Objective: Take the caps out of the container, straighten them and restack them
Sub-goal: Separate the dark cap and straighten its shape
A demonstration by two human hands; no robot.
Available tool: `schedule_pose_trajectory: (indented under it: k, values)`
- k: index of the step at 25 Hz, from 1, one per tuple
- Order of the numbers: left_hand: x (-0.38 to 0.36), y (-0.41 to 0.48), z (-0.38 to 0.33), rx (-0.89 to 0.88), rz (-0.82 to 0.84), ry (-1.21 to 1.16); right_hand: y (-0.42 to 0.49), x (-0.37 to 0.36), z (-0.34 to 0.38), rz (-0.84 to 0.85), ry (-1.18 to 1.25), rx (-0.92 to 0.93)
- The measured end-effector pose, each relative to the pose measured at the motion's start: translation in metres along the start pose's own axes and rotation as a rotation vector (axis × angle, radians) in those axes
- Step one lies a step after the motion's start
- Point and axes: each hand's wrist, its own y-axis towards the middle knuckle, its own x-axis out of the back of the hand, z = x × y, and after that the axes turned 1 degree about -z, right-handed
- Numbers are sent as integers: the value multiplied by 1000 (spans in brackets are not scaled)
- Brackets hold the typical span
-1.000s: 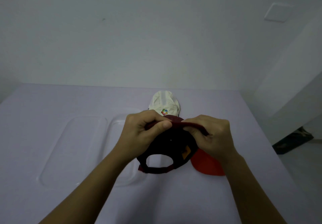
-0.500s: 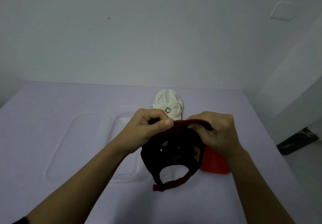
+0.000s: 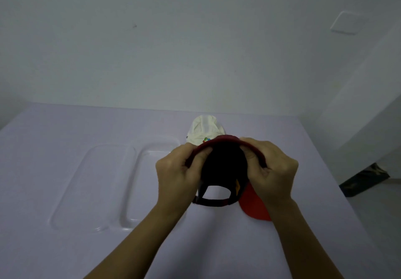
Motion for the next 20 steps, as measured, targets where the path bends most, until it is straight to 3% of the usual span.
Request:
schedule_pose_trajectory:
  k: [3,6,8,13,17,20]
  values:
    - [-2,-4,0,114,4,-121,1,-1,-2,6,-12,34]
    - [5,3,8,-38,78,77,2,2,-6,23,-76,83]
    - [3,-1,9,-107,42,147,0,-1,-2,-20,-51,38]
    - [-9,-21,0,205,-14,-161,-6,-13,8,-82,16,-15]
    - [8,-7,1,-58,44,0,0,-3,-2,11,-37,106]
    - [3,-9,-2,-168,-27,13,-6,-10,6,-43,-50,46]
